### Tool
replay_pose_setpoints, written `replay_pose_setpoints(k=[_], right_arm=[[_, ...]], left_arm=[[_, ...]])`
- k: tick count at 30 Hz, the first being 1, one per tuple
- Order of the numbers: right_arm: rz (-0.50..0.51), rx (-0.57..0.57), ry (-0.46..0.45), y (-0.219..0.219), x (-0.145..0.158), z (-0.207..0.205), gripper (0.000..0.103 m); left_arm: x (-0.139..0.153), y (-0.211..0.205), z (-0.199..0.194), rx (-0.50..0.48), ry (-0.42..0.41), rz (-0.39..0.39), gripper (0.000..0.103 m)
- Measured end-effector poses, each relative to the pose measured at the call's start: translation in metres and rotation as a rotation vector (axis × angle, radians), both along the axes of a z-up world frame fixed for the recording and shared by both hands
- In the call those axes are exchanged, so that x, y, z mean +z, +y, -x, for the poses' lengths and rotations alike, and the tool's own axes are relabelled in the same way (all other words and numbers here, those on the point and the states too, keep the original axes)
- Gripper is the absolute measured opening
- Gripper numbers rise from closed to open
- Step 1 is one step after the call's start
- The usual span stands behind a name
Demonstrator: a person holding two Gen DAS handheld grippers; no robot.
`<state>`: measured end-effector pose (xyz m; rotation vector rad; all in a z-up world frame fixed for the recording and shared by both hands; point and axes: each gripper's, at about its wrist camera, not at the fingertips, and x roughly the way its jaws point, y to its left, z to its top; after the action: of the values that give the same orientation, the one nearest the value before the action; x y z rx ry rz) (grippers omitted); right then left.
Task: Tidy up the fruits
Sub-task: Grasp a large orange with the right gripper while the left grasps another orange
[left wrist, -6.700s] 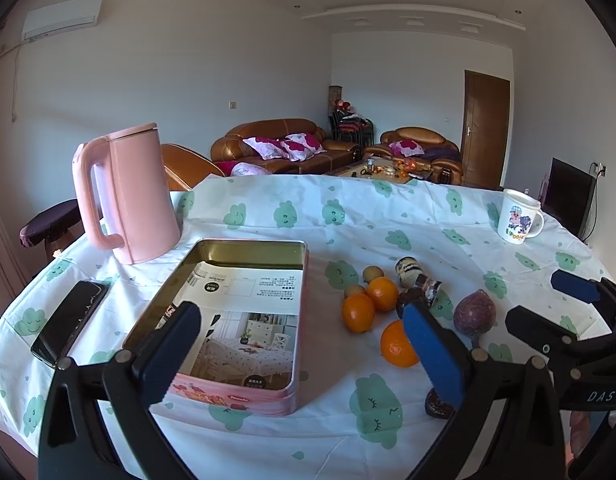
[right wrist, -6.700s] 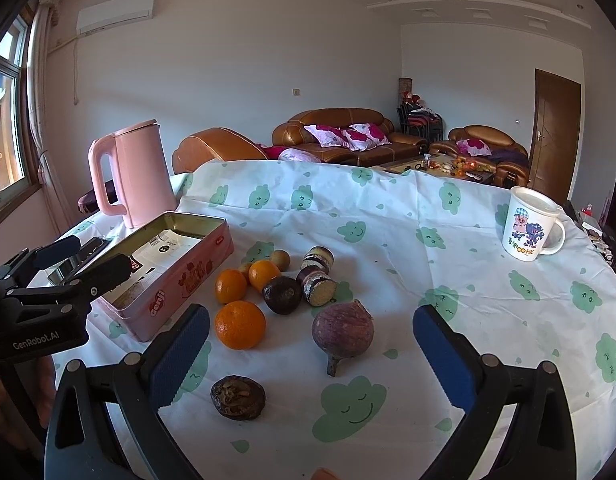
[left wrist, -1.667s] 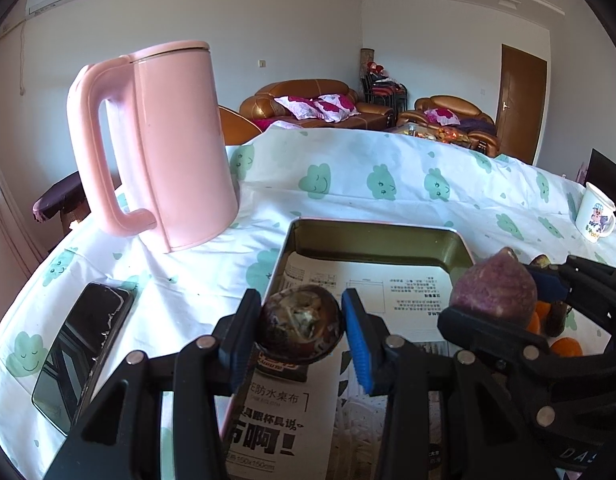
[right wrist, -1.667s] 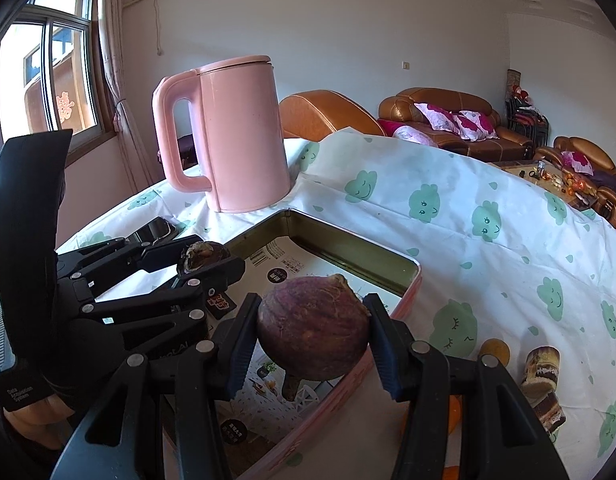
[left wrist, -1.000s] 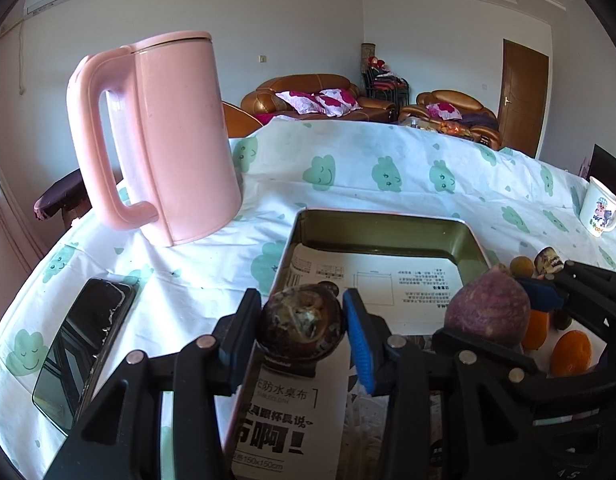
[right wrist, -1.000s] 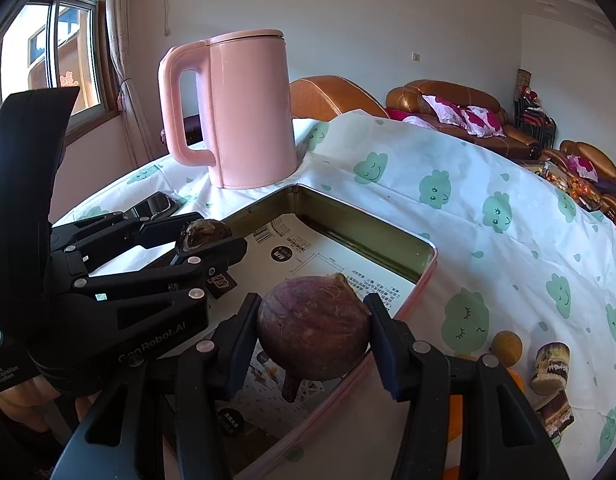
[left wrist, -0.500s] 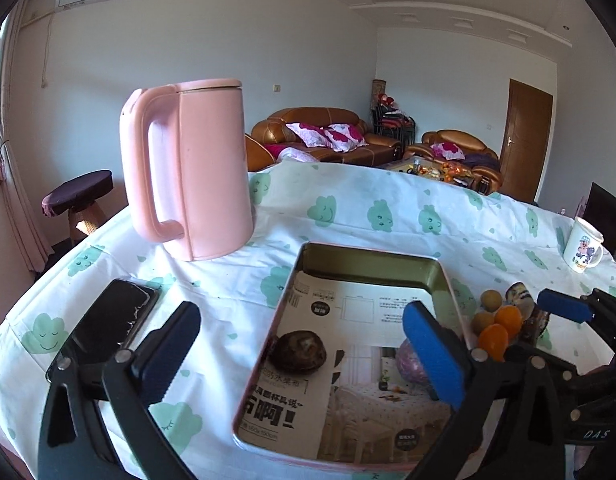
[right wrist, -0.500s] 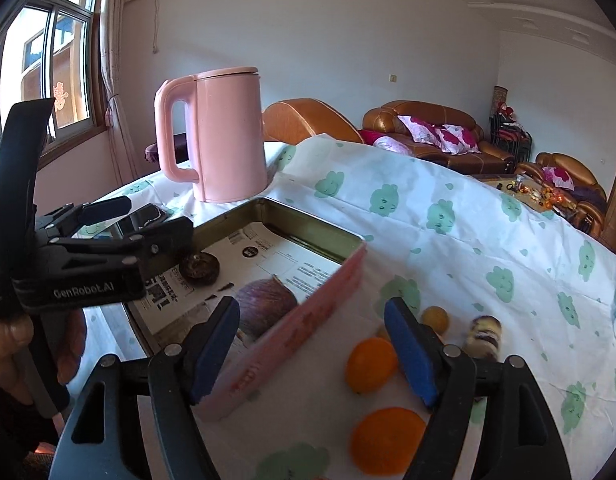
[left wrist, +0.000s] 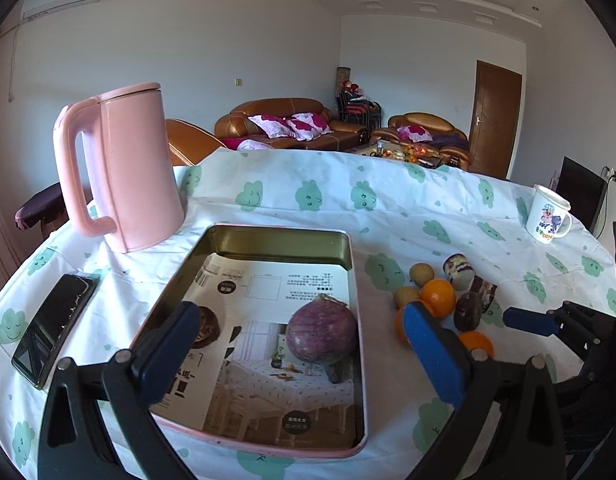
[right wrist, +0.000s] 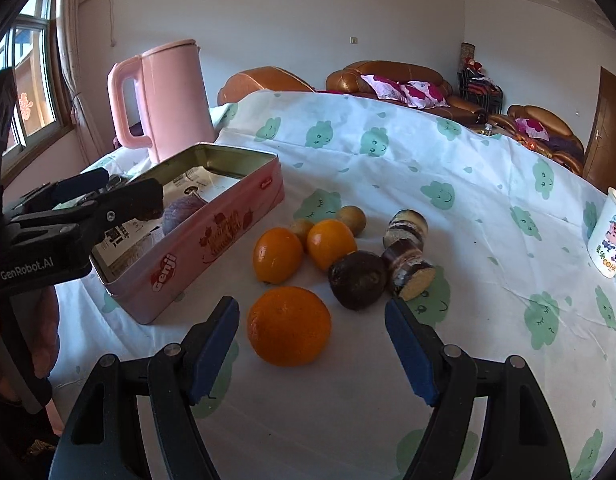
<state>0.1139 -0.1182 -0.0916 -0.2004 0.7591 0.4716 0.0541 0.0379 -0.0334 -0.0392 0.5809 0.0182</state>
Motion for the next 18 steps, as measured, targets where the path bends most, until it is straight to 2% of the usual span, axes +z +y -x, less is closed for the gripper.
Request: replay_pose_setpoints(k=[2,3,5,9,11,13,15,18], right_arm=[[0.007,0.005,0.057,0.004,-0.008,-0.009,0.076],[0.002,0.012,0.088,0.004,-0.012,-0.012,0.062],[-0.039,0.014,0.115,-0.002,-0.013,-0.014,0.049],[-0.100,-0.017,0.066,-0.022,-0.004,-0.004,0.048],[-0.081,-0.078,0.011,-0.034,0.002,0.000,0.048],[-0.080,-0.132,-0.029,-0.048,0.006,0.002,0.048],[-0.080,-0.174,-0.043,-0.062,0.009,-0.001,0.048],[-0.111,-0.208,-0.043,-0.077,0.010,-0.004,0.048]], left_arm=[[0.000,-0.003,0.001,-0.004,0.002,0.001,0.103],[0.000,-0.004,0.001,-0.006,0.002,0.000,0.103],[0.000,-0.007,0.002,-0.013,0.004,-0.005,0.103],[0.003,-0.019,0.004,-0.035,-0.004,-0.021,0.102],[0.003,-0.031,0.004,-0.061,-0.005,-0.037,0.101],[0.002,-0.047,0.002,-0.093,0.001,-0.058,0.092],[-0.001,-0.065,-0.002,-0.132,0.014,-0.080,0.091],[-0.009,-0.087,-0.015,-0.166,0.063,-0.110,0.083]])
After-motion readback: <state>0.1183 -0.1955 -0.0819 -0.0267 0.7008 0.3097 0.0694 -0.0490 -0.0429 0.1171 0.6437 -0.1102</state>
